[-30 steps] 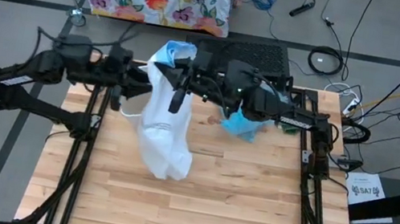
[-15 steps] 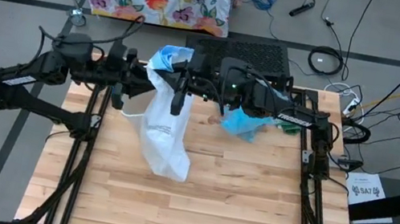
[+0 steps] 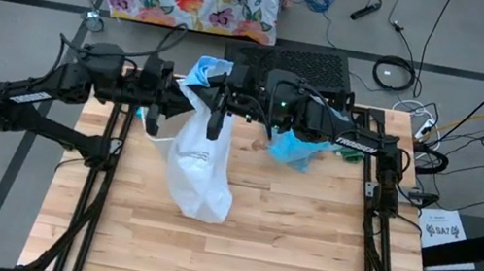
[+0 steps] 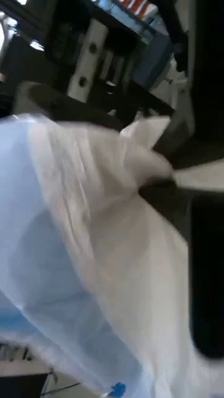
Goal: Place trash/remove bag and relplace
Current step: Put the white trash bag into the white trash bin
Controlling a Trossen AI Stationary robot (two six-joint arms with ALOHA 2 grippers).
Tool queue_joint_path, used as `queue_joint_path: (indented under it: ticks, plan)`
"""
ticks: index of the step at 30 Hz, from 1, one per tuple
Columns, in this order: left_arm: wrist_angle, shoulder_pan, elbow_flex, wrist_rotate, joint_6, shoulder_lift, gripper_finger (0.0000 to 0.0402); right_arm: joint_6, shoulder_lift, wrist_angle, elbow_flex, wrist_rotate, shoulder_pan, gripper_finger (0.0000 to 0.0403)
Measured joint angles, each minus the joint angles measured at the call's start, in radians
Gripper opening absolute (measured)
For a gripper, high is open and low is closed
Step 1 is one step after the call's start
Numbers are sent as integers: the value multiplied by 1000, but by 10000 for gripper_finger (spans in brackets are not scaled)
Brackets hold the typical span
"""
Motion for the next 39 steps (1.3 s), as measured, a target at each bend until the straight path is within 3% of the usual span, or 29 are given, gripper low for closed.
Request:
queue_joint_path:
  ticks: [2, 5, 13, 23, 30, 35, 39]
  plan:
    - [-4, 0, 0, 6, 6, 5, 13, 0, 0, 0, 0, 0, 0, 0]
    - [-1, 0, 0, 2, -1, 3, 6, 0, 0, 0, 0, 0, 2, 0]
    - [-42, 0, 0, -12, 0, -53, 2, 0, -12, -3, 0, 10, 2, 0]
    - [-75, 0, 0, -121, 3, -121, 1, 82, -23, -33, 0, 4, 2, 5]
    - [-77, 0, 0, -167, 25, -159, 1, 185, -23, -252, 0, -12, 2, 87]
    - [-68, 1, 0, -206, 32, -175, 0, 202, -25, -275, 0, -55, 9, 165]
    - [-10, 1, 0, -276, 34, -176, 0, 220, -38, -258, 0, -156, 30, 194]
